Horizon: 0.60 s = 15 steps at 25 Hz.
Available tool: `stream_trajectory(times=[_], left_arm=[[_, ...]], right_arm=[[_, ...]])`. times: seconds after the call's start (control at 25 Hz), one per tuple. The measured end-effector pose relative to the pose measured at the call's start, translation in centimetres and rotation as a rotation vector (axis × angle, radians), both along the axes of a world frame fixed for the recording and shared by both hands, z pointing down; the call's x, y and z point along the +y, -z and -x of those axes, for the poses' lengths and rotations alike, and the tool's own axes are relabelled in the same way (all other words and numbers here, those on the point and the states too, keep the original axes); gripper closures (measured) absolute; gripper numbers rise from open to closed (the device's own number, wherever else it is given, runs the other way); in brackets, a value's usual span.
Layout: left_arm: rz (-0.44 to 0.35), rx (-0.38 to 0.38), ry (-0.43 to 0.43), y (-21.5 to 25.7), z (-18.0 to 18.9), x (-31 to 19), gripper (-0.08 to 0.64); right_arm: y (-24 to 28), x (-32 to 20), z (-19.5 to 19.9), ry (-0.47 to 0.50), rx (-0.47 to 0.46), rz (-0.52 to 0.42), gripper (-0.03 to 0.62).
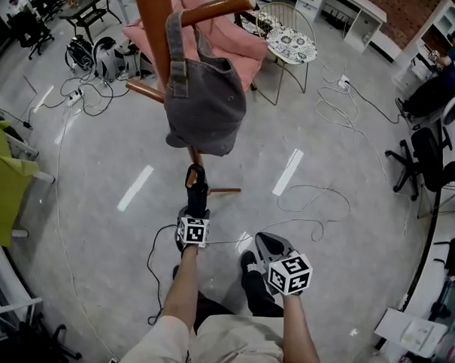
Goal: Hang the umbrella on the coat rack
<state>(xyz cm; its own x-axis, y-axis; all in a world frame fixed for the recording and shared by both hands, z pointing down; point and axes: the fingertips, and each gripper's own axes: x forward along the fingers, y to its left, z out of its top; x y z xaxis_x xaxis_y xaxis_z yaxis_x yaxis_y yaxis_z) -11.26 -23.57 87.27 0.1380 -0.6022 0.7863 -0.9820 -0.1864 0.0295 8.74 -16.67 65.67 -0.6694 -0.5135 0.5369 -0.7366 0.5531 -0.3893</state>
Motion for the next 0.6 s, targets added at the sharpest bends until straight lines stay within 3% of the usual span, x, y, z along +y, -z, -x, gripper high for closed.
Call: stream_trajectory(times=[0.6], left_arm=[[0.008,-0.022,0.009,0.4,1.5,-2.9,0.264]], right_arm=[[-0.4,-0.1,0.2,0.012,0.014,0.015,0.588]])
